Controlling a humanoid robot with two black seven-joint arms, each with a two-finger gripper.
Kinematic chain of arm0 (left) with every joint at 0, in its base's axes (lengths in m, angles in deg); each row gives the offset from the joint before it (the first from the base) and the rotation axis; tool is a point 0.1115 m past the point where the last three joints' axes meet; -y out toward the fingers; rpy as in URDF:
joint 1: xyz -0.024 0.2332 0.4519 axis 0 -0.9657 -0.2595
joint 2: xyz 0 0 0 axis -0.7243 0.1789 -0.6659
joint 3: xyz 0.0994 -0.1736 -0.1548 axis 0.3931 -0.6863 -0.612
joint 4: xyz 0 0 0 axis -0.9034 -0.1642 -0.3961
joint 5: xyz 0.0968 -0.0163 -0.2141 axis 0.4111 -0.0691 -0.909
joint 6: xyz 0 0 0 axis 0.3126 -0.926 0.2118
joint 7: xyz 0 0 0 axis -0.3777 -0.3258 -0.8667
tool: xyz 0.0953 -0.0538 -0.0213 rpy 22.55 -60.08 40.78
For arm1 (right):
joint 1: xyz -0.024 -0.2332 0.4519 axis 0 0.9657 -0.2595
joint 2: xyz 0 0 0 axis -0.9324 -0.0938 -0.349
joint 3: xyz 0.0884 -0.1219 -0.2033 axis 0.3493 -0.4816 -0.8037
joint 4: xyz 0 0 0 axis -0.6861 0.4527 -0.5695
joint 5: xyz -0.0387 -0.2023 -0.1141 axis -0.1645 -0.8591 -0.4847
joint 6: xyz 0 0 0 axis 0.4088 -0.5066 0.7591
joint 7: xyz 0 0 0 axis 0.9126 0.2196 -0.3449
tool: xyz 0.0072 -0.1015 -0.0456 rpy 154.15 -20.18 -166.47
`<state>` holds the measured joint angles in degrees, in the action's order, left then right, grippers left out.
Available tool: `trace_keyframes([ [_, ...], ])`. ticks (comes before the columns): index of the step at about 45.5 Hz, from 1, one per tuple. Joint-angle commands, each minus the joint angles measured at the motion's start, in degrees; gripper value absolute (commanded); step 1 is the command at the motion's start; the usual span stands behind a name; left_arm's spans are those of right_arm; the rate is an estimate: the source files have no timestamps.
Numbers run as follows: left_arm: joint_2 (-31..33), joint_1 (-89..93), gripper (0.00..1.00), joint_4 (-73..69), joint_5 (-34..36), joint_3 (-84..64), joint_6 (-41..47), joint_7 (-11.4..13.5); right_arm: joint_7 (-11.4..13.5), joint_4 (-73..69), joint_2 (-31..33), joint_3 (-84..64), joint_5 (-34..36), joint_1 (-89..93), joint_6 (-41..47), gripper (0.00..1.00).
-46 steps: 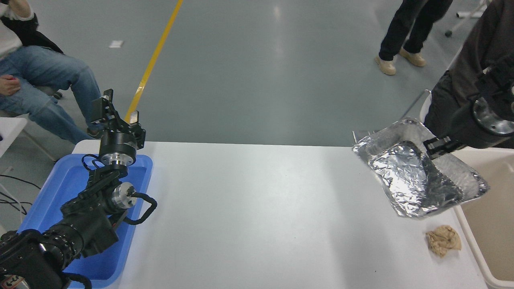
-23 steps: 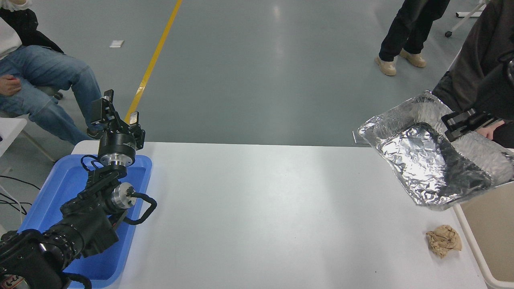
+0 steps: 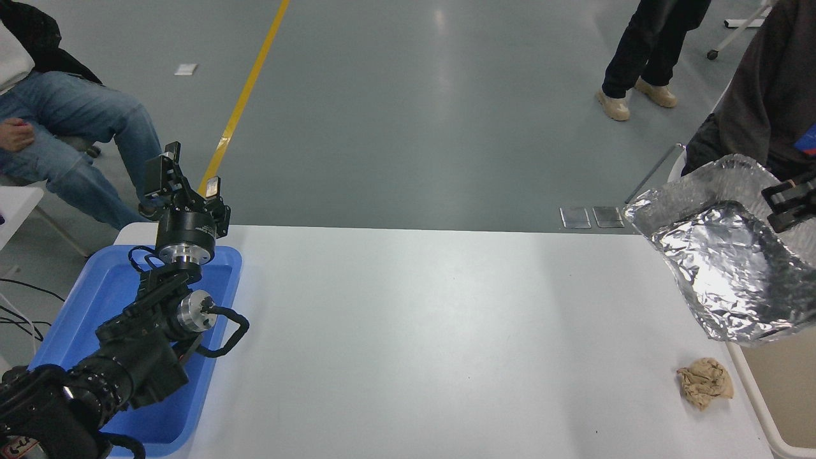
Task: Pick up foil plate and place in dustbin
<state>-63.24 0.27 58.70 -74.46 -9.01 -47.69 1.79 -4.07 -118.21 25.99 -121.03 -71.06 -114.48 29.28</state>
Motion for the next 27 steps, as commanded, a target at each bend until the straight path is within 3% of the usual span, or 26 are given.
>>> trace_keyframes([
  [1,0.0,0.0,1.00,0.0,0.0,0.0,0.0,0.0,-0.2,10.7,8.8,1.3,-7.6,11.4,-6.4,0.00],
  [15,0.1,0.0,1.00,0.0,0.0,0.0,0.0,0.0,-0.4,27.0,9.8,7.8,-9.2,39.1,-24.3,0.00],
  [27,0.1,0.0,1.00,0.0,0.0,0.0,0.0,0.0,-0.3,46.4,6.9,20.3,-8.5,66.7,-34.1,0.00],
])
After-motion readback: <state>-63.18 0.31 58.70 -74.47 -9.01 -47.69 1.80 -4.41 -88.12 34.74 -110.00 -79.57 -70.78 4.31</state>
